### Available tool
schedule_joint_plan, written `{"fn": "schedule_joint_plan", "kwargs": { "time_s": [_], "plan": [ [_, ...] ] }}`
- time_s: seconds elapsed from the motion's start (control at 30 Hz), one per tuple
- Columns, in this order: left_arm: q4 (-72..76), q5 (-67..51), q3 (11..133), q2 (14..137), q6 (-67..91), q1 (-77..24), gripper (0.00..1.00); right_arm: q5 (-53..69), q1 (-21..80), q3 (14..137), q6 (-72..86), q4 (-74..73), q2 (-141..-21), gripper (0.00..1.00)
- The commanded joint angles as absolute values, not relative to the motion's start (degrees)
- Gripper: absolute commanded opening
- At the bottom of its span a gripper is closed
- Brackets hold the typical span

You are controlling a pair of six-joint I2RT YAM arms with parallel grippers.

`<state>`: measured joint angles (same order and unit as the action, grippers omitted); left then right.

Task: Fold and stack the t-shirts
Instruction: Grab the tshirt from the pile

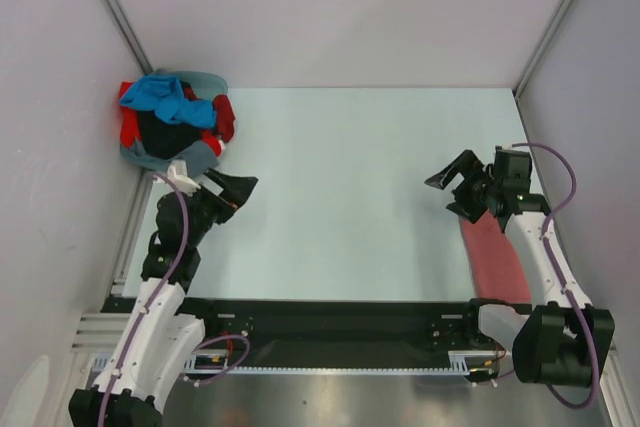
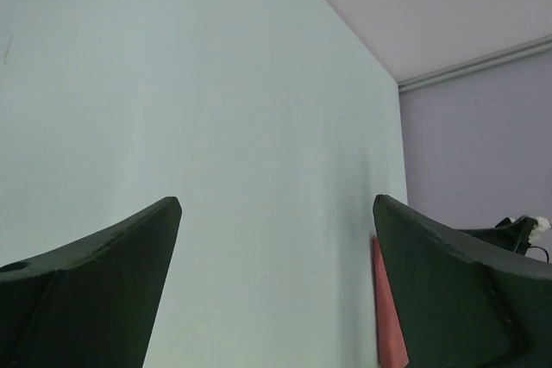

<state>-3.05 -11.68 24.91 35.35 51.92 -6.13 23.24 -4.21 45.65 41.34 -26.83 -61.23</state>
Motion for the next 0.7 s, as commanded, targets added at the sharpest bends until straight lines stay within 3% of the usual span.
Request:
{"fn": "schedule_joint_plan", "kwargs": {
  "time_s": [0.0, 0.17, 0.23, 0.3, 0.5, 0.67],
  "plan": [
    [-14.65, -6.87, 33.30, 37.95, 46.06, -6.85, 1.00, 16.35, -3.78, 52.63, 30.42, -40.69, -63.19, 1.00],
    [-34.17, 4.21, 43.30, 43.58, 49.57, -5.72, 1.00, 25.11, -4.57, 56.42, 27.61, -39.46, -66.52, 1.00],
    [-36.90, -1.54, 46.74, 47.78, 42.83, -0.90, 1.00, 28.28, -3.87, 58.27, 26.81, -39.55, -69.68, 0.99],
    [-37.79, -9.53, 50.87, 51.66, 38.95, 5.26, 1.00, 29.79, -2.03, 59.49, 26.19, -39.73, -71.19, 1.00],
    [-26.65, -11.61, 56.85, 57.64, 40.28, 11.24, 1.00, 30.84, 6.50, 66.96, 25.75, -42.62, -76.63, 1.00],
    [-32.86, 7.72, 81.31, 76.51, 32.61, 12.04, 0.99, 30.68, 9.23, 70.13, 23.91, -44.38, -77.08, 0.99]
  ]
}}
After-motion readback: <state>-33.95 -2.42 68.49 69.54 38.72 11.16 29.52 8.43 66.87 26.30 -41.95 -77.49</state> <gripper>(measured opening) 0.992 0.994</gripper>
